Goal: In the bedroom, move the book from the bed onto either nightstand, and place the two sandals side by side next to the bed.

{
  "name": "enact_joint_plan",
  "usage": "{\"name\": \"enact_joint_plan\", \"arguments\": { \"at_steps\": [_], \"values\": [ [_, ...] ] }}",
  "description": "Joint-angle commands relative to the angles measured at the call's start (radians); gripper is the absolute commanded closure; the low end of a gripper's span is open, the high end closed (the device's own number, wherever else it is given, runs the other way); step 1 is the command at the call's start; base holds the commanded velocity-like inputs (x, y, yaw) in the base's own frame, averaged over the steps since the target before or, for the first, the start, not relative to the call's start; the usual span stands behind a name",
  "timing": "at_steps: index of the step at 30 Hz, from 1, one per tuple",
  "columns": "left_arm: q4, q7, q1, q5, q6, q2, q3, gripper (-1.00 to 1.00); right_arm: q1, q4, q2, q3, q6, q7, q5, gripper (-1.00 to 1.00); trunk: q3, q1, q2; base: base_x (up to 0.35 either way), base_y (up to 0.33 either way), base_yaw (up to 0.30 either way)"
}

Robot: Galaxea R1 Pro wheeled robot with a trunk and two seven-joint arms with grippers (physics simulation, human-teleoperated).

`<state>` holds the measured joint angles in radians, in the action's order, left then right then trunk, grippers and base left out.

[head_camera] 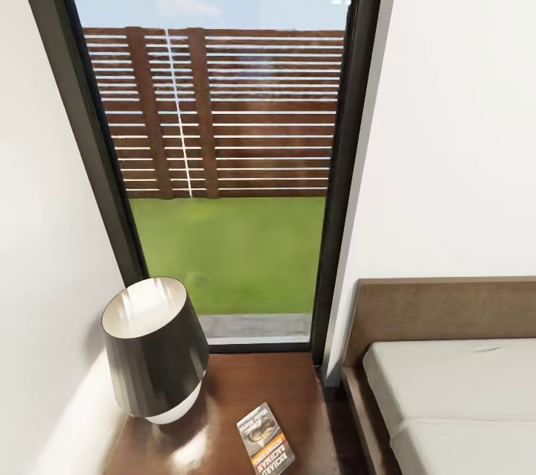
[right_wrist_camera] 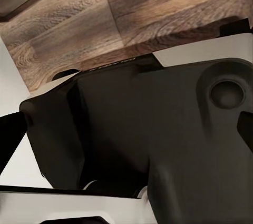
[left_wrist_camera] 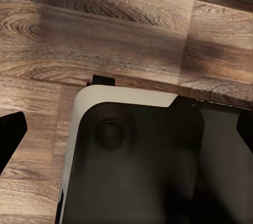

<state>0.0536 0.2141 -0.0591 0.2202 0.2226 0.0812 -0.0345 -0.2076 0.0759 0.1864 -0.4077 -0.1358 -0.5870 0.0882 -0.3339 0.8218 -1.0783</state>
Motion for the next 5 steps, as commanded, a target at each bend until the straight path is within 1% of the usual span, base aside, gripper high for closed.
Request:
{"name": "enact_joint_plan", "arguments": {
  "at_steps": [1,5],
  "values": [
    [-0.001,0.007,-0.001,0.007,0.001,0.0,-0.003,-1.0,-0.001,0.002,0.001,-0.008,-0.002,-0.002,0.009,-1.0,-0.001,0.0,-0.001,0.0,0.0,0.0],
    [-0.001,0.007,-0.001,0.007,0.001,0.0,-0.004,-1.0,-0.001,0.002,0.001,-0.008,-0.002,-0.002,0.009,-1.0,-0.001,0.0,-0.001,0.0,0.0,0.0]
  ]
}}
